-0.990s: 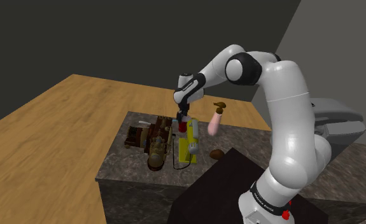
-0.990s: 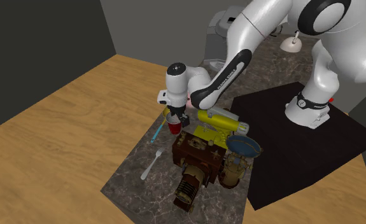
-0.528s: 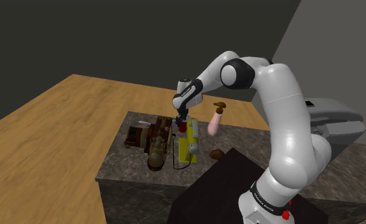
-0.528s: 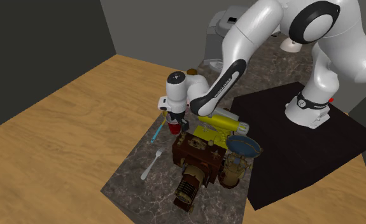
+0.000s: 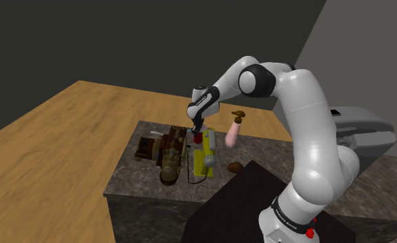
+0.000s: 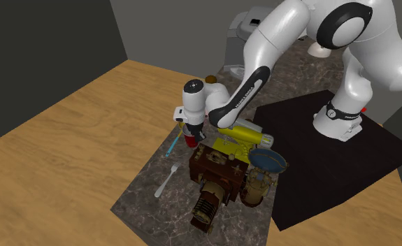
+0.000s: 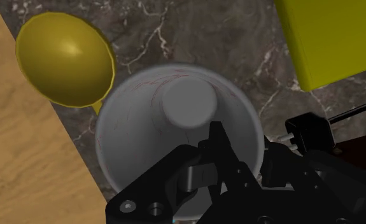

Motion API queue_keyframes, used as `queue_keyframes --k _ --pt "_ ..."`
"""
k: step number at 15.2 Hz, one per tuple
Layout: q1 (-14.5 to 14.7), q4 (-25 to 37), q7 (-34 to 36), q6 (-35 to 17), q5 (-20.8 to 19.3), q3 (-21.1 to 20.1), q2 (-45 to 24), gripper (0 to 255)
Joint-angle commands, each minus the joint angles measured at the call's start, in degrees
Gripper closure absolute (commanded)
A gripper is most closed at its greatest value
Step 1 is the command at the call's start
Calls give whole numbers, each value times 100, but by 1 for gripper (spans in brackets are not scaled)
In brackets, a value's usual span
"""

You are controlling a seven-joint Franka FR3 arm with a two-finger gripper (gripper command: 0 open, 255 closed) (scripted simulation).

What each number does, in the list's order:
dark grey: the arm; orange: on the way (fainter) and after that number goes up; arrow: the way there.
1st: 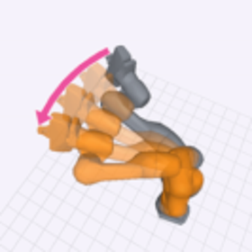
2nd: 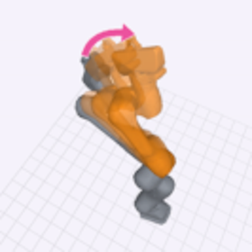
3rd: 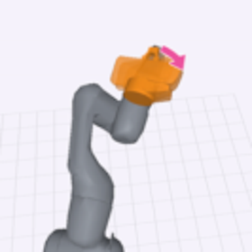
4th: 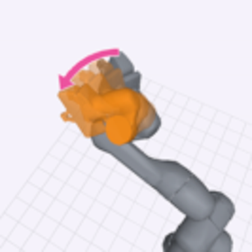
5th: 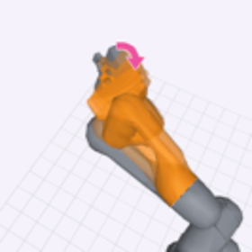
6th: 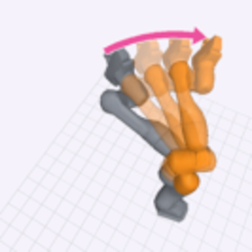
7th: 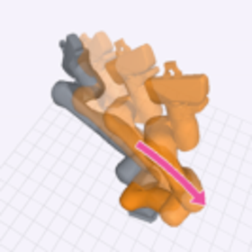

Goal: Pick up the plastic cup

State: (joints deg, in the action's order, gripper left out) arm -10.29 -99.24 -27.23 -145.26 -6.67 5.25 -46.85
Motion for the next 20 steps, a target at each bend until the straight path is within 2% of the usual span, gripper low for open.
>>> queue_keyframes --k 1,20 --pt "0 -2 0 0 0 -1 -1 255" --pt "18 -283 -94 665 1 7 949 255"
